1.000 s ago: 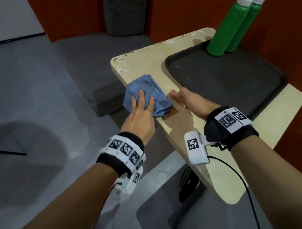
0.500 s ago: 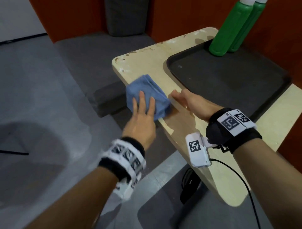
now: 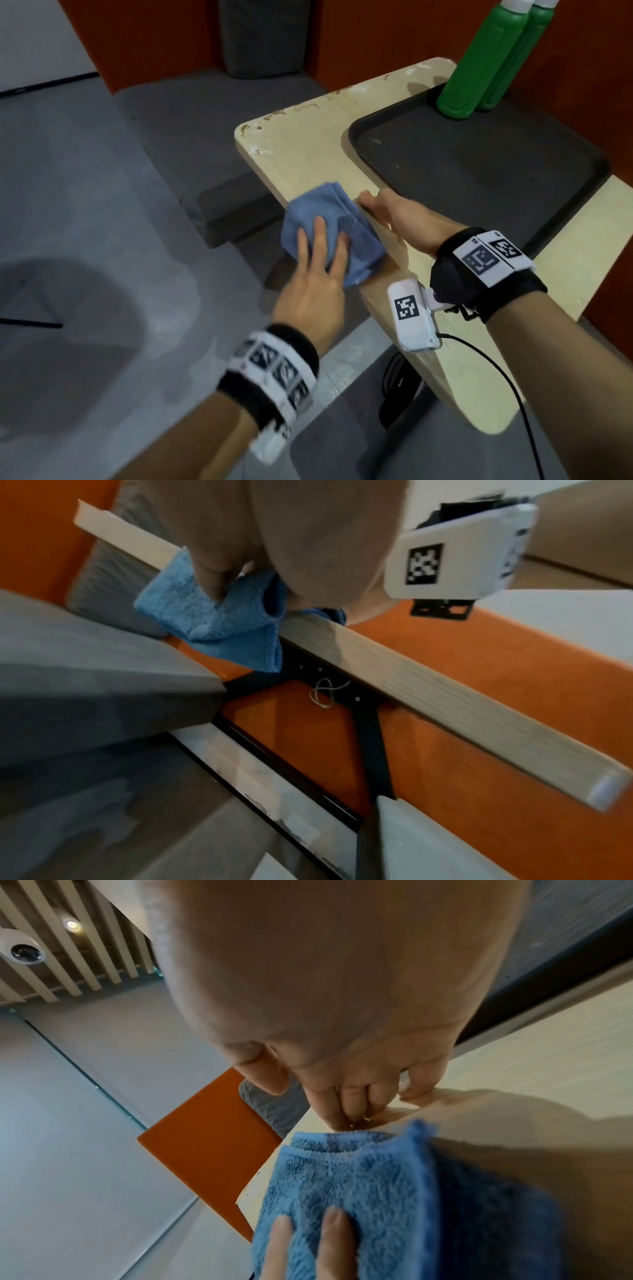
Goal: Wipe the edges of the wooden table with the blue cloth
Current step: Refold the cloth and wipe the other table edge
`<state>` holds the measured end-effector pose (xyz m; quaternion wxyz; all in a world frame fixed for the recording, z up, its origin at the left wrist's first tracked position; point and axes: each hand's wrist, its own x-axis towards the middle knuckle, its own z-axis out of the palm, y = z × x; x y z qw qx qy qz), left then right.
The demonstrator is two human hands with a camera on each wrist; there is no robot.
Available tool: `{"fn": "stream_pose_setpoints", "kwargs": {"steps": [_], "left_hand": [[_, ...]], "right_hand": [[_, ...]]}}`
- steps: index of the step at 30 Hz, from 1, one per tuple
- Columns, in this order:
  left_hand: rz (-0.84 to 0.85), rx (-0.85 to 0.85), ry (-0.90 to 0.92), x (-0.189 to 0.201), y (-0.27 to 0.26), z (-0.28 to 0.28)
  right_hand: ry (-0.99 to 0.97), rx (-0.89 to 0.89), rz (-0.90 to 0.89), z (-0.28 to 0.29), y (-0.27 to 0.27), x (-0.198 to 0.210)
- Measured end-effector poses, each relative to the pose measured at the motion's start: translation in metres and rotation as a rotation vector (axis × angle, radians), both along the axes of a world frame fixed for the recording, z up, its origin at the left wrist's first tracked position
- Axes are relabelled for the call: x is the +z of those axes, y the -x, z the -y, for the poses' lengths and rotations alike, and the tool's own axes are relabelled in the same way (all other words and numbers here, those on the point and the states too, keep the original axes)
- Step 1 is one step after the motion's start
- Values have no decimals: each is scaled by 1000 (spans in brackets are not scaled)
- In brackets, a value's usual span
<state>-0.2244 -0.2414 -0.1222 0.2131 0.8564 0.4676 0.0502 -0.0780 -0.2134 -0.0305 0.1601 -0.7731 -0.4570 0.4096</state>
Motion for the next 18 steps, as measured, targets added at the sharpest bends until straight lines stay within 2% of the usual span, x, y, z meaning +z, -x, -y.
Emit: {"fn": "stream_pose_setpoints", "kwargs": {"steps": [3,7,9,11,13,16,18], "left_hand": [[31,-33,-172,-2,0,10],[-89,70,-27,-3,18,-60],[-74,154,1,1,26,-95],[-27,203,27,5,27,-108],[-15,215,12,5,21,-91],[12,105,9,-3,7,-36],[28,58,12,-7,5,-19]], "right_hand": [[-43,-27,-14,1,1,-1],[16,8,-33,6,-1,1],[32,25,-16,5,-8,-4],[42,25,-20,4,-11,-6],[29,30,-15,2,-8,-5],[40,27,-9,3,0,3],[40,34,0,1,0,3]]}}
